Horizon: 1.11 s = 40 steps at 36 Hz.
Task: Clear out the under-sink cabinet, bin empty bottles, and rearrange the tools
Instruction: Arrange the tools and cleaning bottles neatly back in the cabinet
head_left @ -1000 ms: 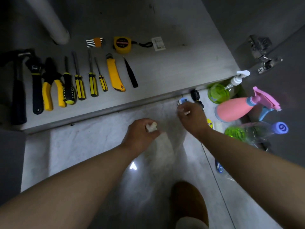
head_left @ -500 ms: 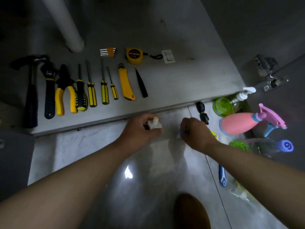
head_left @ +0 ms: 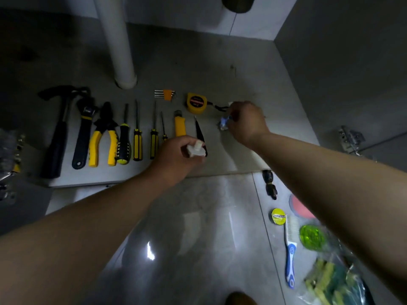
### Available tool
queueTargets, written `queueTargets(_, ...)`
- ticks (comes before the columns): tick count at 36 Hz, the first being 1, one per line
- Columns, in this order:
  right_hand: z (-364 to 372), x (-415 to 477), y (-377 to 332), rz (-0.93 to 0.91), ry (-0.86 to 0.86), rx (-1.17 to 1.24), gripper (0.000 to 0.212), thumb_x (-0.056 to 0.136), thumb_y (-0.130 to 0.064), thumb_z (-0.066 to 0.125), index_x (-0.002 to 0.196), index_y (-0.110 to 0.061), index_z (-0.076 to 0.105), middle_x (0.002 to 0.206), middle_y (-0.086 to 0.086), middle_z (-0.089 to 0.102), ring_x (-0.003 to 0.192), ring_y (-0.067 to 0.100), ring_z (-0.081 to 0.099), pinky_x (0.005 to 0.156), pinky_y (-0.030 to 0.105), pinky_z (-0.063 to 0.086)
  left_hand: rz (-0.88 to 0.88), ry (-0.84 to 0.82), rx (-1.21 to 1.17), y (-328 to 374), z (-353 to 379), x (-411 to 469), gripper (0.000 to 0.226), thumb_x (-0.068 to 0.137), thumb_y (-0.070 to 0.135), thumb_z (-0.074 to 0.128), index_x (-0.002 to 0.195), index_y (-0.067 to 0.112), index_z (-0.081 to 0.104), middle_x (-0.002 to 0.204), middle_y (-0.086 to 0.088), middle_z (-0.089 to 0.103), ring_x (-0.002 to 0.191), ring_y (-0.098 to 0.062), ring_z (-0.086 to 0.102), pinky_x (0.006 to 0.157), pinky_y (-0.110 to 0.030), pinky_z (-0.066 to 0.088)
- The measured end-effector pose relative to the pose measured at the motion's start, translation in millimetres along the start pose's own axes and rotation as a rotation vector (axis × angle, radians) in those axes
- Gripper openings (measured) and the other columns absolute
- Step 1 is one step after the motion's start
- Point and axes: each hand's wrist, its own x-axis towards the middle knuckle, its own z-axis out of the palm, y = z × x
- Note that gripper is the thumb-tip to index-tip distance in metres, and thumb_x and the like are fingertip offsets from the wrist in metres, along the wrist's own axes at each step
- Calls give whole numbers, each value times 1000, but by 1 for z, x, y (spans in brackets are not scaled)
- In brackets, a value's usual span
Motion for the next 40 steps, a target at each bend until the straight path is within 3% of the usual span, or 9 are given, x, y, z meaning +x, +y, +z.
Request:
queueTargets(4, 11, 11, -14, -11, -9, -9, 13, 87, -11, 68, 99, -10, 74, 108, 16, 69, 98, 31, 64, 70, 22, 37, -5, 13, 0, 2, -6, 4, 45, 80, 8, 84, 120, 13, 65, 111, 0, 69, 92, -5, 66, 72, -9, 53)
queueTargets(11, 19, -11, -25, 29, 85, 100, 33, 96, -8, 54, 125, -11, 67, 124, 18, 59, 106, 30, 60, 82, 20, 41, 12, 17, 13, 1, -7, 4, 44, 78, 5, 85, 117, 8, 66, 102, 1, 69, 81, 1, 64, 66, -5, 50)
queueTargets(14, 15, -37, -29, 6, 161, 233, 18, 97, -14, 55, 102, -10, 71, 98, 14, 68, 90, 30, 64, 72, 31, 46, 38, 12, 27, -1, -4, 5, 42, 77, 5, 86, 115, 9, 68, 100, 2, 70, 78, 3, 64, 66, -6, 50)
queueTargets(17, 7, -61, -32, 70, -64, 403, 21, 96, -31, 60, 90, -16, 72, 83, 13, 69, 80, 30, 66, 77, 51, 56, 56, 11, 21, 0, 1, 6, 40, 76, 5, 86, 113, 8, 69, 101, -1, 72, 80, 2, 68, 73, -13, 54)
queueTargets(20, 3, -76, -30, 48, -160, 397, 10, 90, -22, 65, 89, -18, 73, 80, 11, 71, 79, 30, 68, 77, 51, 57, 66, 27, 33, 1, 6, 5, 42, 75, 6, 87, 113, 8, 68, 101, 0, 73, 91, -10, 71, 79, -22, 57)
queueTargets(25, 1, -79, -25, 105, -131, 428, 9, 89, -11, 65, 86, -11, 74, 78, 12, 73, 74, 30, 70, 76, 51, 59, 111, 33, 97, 1, 10, 1, 38, 79, 9, 85, 112, 15, 66, 100, 7, 69, 83, -2, 67, 70, -10, 53)
queueTargets(30, -1, -66, -11, 143, 1, 219, 4, 88, -18, 69, 86, -17, 71, 80, 3, 72, 77, 21, 69, 77, 38, 60, 440, 100, 738, -4, 2, -10, 28, 90, 6, 62, 117, 12, 63, 114, -8, 57, 105, -26, 56, 82, -43, 51)
queueTargets(35, 2, -55, -4, 107, -25, 38, 4, 91, -23, 68, 89, -19, 69, 90, 1, 70, 84, 18, 66, 76, 26, 52, 578, -32, 1099, -13, 4, -25, 29, 89, 17, 56, 117, 21, 65, 116, -1, 57, 110, -24, 52, 85, -37, 41)
queueTargets(40, 8, -48, -5, 117, -81, -9, 5, 92, -23, 66, 93, -19, 68, 97, 4, 69, 91, 21, 65, 86, 36, 56, 529, -95, 1188, -16, 7, -30, 29, 94, 23, 50, 119, 24, 63, 121, 2, 57, 116, -21, 49, 90, -35, 36)
